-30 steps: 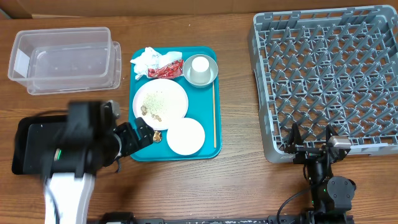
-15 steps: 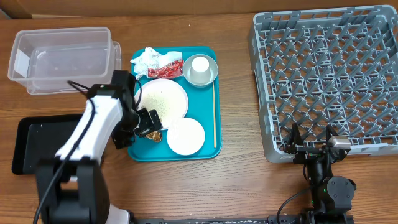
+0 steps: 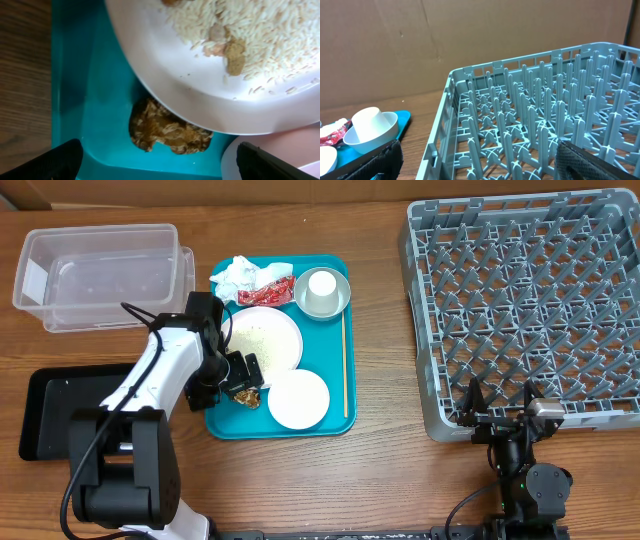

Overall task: Sort waste into correct bins and load items into the dishwasher
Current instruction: 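Close the left gripper on the brown food scrap and lift it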

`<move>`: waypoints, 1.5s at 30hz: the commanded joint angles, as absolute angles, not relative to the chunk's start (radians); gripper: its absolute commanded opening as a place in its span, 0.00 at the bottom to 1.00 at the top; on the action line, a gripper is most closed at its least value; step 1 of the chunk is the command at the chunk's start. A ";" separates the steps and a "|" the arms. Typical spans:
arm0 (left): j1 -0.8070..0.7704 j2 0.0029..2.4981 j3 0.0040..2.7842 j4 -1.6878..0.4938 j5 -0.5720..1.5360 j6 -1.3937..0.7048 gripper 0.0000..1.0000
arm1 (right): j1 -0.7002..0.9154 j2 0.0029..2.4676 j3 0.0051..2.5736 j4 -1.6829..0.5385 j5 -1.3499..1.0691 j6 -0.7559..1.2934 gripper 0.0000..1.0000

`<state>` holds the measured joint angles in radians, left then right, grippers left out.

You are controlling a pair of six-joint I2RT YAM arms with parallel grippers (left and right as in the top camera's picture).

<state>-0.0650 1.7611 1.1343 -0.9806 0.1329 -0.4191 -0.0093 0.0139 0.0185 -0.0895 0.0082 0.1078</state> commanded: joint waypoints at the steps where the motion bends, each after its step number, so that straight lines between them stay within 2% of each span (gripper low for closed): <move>1: -0.086 1.768 1.125 -0.970 0.119 -0.427 1.00 | -0.007 0.003 0.008 -0.083 0.022 0.105 1.00; 18: -0.093 1.768 1.062 -0.943 0.067 -0.468 1.00 | -0.007 0.003 0.008 -0.083 0.022 0.105 1.00; 22: -0.093 1.768 1.062 -0.911 0.059 -0.470 0.84 | -0.007 0.003 0.008 -0.083 0.022 0.105 1.00; 23: -0.093 1.768 1.062 -0.904 0.059 -0.472 0.83 | -0.007 0.003 0.008 -0.083 0.022 0.105 1.00; 43: -0.144 1.839 1.062 -0.846 0.068 -0.427 0.82 | -0.007 0.003 0.008 -0.083 0.022 0.105 1.00; 45: -0.144 1.839 1.062 -0.842 0.068 -0.427 0.77 | -0.007 0.003 0.008 -0.083 0.022 0.105 1.00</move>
<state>-0.1402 1.8164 1.0702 -0.8593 0.0685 -0.4408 -0.0093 0.0139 0.0185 -0.0891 0.0082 0.1078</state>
